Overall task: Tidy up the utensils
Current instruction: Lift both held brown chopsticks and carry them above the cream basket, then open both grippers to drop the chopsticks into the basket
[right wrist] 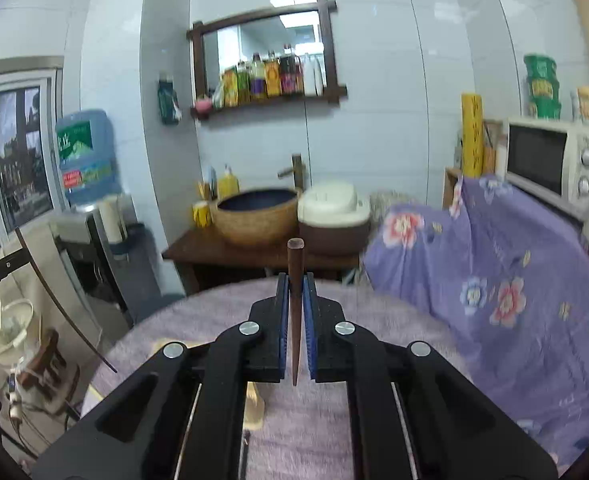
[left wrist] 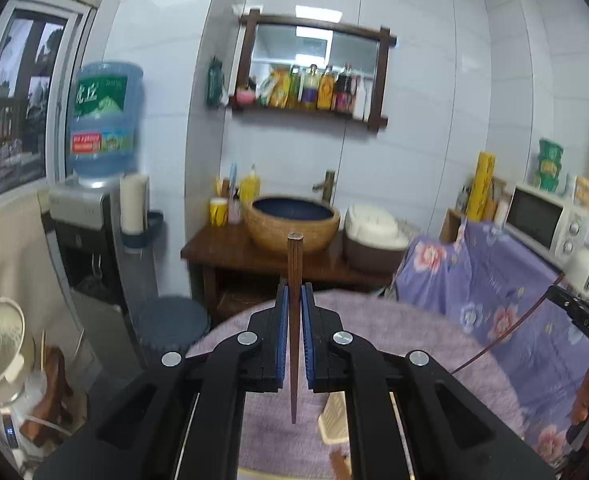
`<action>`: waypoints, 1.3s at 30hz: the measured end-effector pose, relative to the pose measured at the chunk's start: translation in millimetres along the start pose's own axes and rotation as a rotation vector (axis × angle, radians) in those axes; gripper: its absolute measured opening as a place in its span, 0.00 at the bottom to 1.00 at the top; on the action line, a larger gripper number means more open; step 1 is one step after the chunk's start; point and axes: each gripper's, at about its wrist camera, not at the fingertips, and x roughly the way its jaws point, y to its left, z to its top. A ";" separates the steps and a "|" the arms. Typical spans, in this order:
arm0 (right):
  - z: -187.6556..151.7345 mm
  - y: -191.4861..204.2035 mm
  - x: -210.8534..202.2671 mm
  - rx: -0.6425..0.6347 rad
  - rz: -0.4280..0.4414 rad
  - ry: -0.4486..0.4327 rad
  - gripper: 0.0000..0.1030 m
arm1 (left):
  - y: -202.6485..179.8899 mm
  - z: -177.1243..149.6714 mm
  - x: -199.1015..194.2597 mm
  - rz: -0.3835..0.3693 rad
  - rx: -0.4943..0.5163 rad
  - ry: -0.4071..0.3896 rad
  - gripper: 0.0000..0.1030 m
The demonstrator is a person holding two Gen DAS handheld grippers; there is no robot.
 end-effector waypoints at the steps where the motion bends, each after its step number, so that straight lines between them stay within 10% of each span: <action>1: 16.4 6.5 -0.4 0.002 0.011 -0.016 0.08 | -2.7 11.0 -0.8 -0.016 -0.011 -0.008 0.08; 8: 54.8 50.7 2.1 -0.017 0.088 -0.051 0.08 | -31.8 45.1 3.6 -0.095 -0.058 -0.056 0.08; 25: -59.7 59.1 91.9 0.013 0.064 0.122 0.08 | -44.2 -78.5 101.6 -0.088 -0.076 0.167 0.08; 39: -83.0 51.2 103.1 0.030 0.058 0.144 0.08 | -35.9 -104.0 111.5 -0.099 -0.072 0.224 0.08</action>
